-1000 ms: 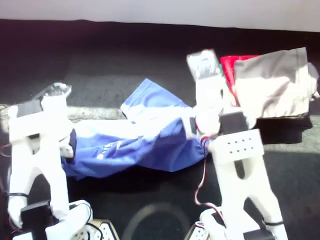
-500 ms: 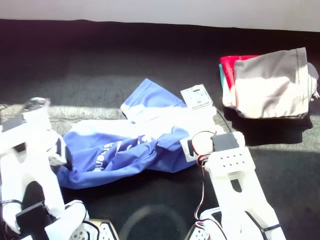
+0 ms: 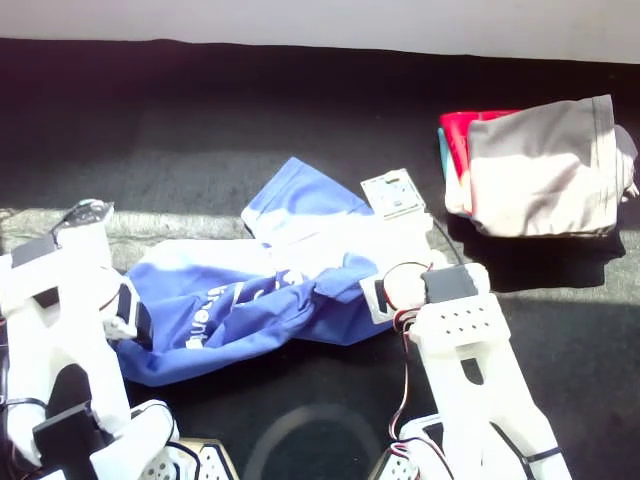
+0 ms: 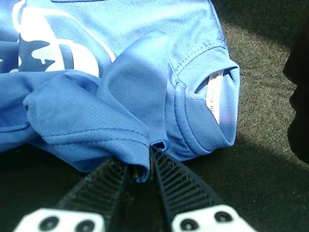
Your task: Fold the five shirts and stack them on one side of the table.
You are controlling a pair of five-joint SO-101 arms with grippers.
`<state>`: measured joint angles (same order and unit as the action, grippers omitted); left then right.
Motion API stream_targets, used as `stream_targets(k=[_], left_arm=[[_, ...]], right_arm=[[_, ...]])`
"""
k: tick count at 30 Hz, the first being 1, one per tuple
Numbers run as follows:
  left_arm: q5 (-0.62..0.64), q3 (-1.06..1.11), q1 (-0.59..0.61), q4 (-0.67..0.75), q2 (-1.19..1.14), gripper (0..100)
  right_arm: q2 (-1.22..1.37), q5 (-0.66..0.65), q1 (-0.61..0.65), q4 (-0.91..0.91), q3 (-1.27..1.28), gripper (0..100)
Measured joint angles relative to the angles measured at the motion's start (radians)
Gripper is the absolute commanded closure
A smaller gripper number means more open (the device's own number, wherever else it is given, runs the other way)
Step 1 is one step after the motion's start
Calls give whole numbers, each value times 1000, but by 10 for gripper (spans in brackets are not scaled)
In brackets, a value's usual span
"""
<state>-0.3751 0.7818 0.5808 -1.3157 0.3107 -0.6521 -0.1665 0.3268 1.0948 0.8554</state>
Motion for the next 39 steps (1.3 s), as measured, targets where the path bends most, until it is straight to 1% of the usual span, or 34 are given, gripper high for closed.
stream_targets(k=[3,7,8,11,13,14,17,21,26,29,34,39], left_arm=[[-44,74,-3,68,0,825],[-74,124,-5,94,0,847],[-74,126,-5,97,0,872],[-74,126,-5,97,0,999],[-74,115,-5,94,0,982],[-74,101,-5,86,0,992],[-74,38,-5,14,0,990],[-74,-115,-5,-89,0,990],[-74,-399,-8,-213,0,990],[-74,-569,-34,-288,0,990],[-69,-813,-86,-402,0,990],[-23,-1054,-97,-437,12,990]], right_arm=[[0,0,0,0,0,992],[0,0,0,0,0,992],[0,0,0,0,0,992],[0,0,0,0,0,992],[0,0,0,0,0,992],[0,0,0,0,0,992],[0,0,0,0,0,992],[0,0,-3,0,-68,992],[0,0,-48,0,-315,992],[18,-2,-78,0,-476,992],[60,-87,-97,2,-726,992],[60,-140,-98,41,-910,992]])
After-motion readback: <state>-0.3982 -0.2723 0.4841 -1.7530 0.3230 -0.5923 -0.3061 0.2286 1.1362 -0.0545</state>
